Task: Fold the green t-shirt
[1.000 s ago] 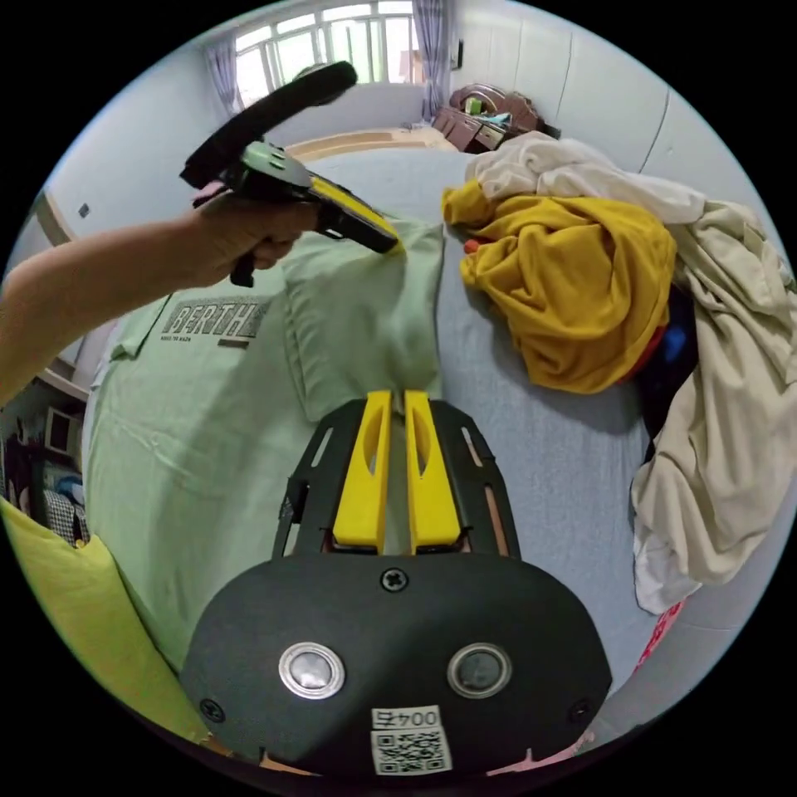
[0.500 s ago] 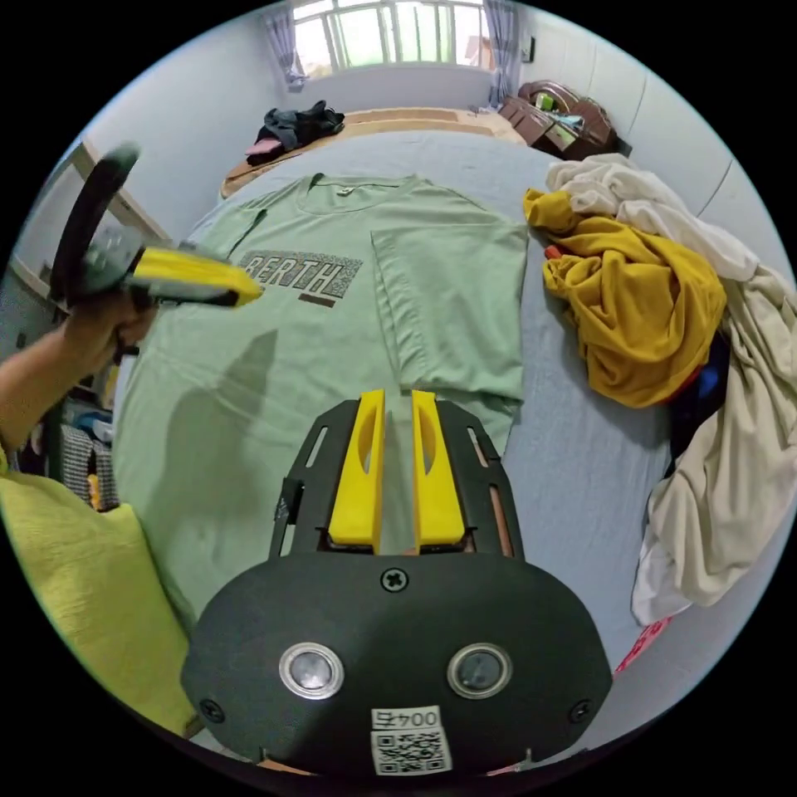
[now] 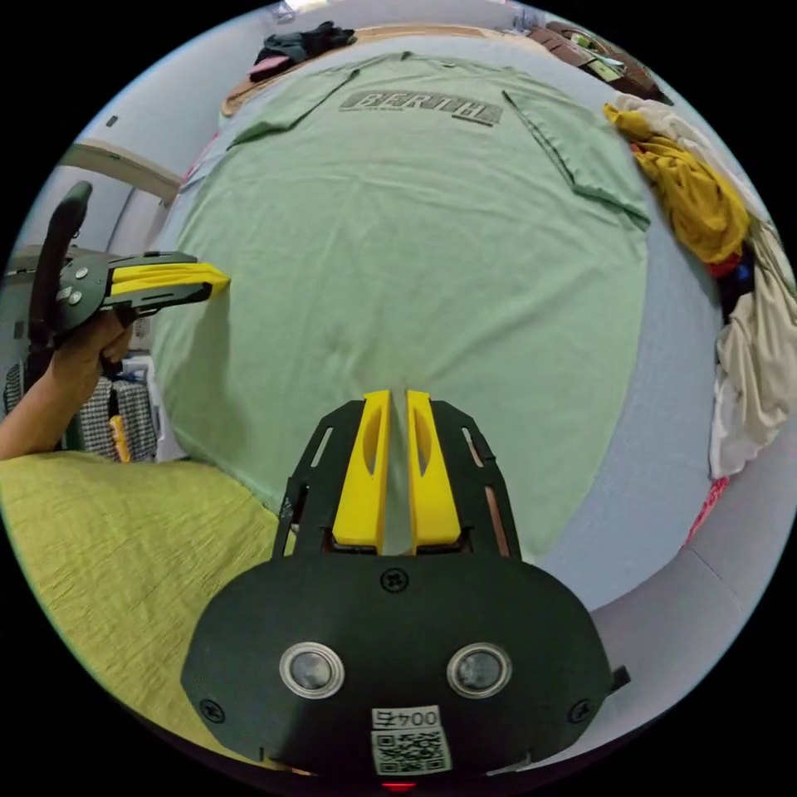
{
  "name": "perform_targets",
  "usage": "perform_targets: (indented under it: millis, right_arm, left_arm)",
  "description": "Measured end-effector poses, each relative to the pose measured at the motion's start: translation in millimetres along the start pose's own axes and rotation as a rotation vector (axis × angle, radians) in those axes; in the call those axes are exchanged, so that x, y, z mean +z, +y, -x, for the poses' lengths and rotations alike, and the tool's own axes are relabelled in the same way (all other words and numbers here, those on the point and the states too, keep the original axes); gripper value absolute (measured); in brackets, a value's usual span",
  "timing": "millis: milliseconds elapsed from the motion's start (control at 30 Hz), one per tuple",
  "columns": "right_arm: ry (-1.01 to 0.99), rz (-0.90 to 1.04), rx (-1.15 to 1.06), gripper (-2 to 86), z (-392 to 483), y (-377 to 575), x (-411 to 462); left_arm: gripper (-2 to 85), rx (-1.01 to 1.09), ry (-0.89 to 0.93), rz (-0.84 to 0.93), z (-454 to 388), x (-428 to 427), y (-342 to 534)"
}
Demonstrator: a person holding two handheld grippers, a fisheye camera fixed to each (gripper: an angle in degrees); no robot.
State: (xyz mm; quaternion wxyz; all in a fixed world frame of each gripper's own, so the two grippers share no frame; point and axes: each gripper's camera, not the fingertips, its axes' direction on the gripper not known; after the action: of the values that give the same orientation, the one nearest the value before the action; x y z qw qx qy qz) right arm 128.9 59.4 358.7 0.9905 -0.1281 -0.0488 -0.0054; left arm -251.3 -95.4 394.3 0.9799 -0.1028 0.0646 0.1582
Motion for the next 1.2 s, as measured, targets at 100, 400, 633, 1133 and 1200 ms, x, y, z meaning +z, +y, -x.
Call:
perform_targets:
  millis: [100, 400, 633, 1133, 1200]
  right_arm:
    - [0.044, -0.046, 0.040, 3.0, 9, 15, -6]
    - [-0.131, -0.084, 0.112, 2.9, 14, 74, -38]
    - [-0.207, -0.165, 0.082, 6.7, 32, 151, -65]
    - [-0.243, -0.169, 0.244, 7.6, -56, 246, -103]
    - [-0.243, -0.144, 0.279, 7.8, -68, 256, -102]
  left_arm:
    - [0.4, 0.012, -0.043, -0.064, 4, 1, 31]
    - [1.1, -0.112, 0.339, -0.098, 87, -1, 141]
    - [5.7, -0.216, 0.298, -0.292, 157, -15, 314]
    - [13.8, -0.219, 0.541, -0.313, 221, 71, 454]
    - [13.5, -0.223, 0.606, -0.335, 228, 75, 462]
